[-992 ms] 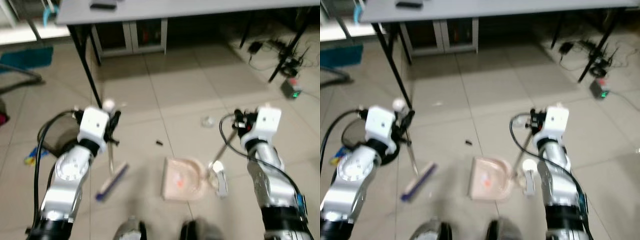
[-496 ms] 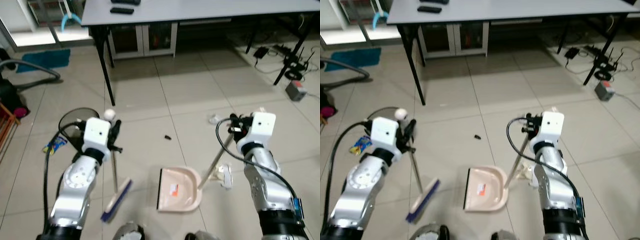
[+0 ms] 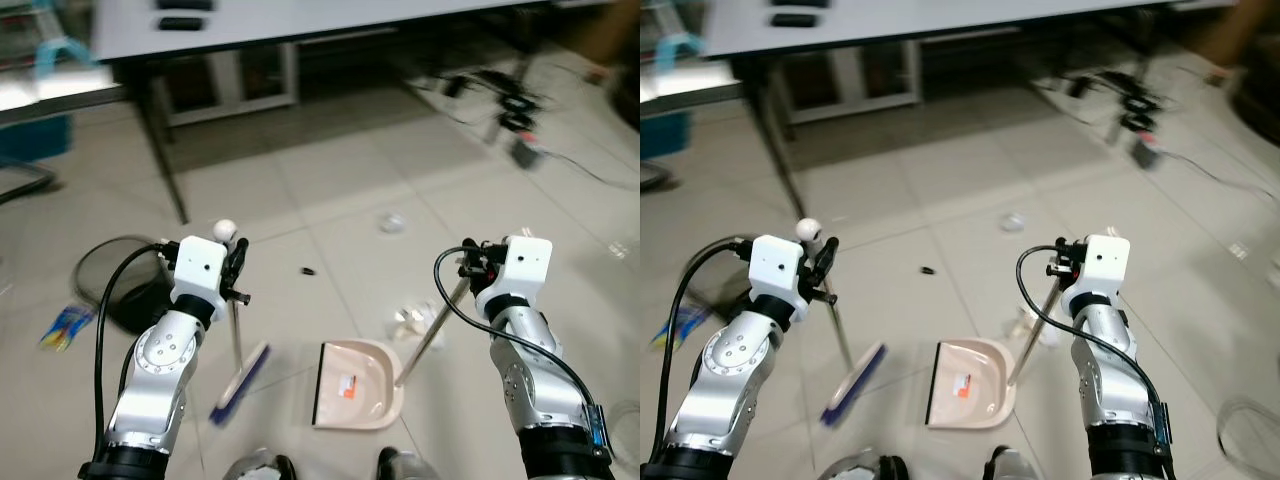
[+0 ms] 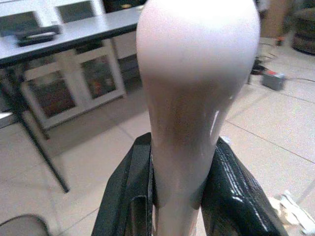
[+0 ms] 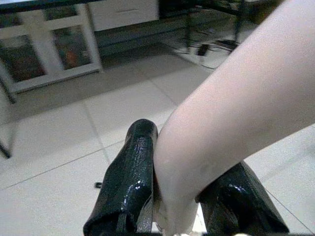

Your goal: Sweep floor

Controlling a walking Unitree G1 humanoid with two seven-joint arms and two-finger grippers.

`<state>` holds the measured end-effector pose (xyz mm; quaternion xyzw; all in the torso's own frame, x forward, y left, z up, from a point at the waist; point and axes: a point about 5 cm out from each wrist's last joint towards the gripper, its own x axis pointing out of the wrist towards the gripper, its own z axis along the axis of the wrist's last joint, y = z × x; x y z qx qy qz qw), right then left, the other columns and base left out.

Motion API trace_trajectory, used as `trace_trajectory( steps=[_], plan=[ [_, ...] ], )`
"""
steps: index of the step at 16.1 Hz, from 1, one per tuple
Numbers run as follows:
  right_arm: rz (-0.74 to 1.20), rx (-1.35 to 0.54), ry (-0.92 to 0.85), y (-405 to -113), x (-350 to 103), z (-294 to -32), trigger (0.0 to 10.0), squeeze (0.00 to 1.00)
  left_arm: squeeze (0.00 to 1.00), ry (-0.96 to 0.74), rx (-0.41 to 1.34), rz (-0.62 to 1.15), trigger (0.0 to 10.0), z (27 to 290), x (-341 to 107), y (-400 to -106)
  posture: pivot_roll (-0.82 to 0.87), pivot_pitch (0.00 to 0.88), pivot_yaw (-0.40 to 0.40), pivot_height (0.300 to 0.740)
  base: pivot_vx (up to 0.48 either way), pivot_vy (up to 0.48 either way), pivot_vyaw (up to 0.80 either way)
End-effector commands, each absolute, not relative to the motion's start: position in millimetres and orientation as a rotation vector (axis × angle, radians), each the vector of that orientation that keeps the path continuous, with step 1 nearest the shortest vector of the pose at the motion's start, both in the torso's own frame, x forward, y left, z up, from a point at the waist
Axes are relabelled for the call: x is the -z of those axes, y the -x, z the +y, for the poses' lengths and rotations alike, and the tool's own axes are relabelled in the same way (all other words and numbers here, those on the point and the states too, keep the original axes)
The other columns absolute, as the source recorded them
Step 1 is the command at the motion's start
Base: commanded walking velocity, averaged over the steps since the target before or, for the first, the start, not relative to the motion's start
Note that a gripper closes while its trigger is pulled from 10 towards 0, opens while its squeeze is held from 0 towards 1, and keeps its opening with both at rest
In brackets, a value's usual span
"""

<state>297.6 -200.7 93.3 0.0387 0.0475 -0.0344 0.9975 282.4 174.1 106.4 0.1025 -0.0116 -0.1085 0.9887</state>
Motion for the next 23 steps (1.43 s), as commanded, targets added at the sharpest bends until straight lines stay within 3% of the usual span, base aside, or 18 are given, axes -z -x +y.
trace_trajectory(
  steps=[1, 17, 23],
  plan=[
    [0.073, 0.074, -0.068, -296.6, -95.7, -202.9, 10.0, 0.00, 0.00, -0.216, 0.228, -0.073, 10.0, 172.1, -116.4, -287.0, 0.02, 0.105, 0.016, 0.740, 0.000, 0.319, -0.55],
    [0.123, 0.123, -0.093, -286.0, -79.9, -201.7, 10.0, 0.00, 0.00, -0.197, 0.242, -0.048, 10.0, 175.1, -108.9, -295.5, 0.00, 0.121, 0.057, 0.740, 0.000, 0.354, -0.80],
    [0.157, 0.109, -0.034, -283.6, -72.8, -196.3, 10.0, 0.00, 0.00, -0.153, 0.181, -0.049, 10.0, 175.8, -109.9, -298.0, 0.01, 0.126, 0.042, 0.740, 0.000, -0.285, -0.20]
  ],
)
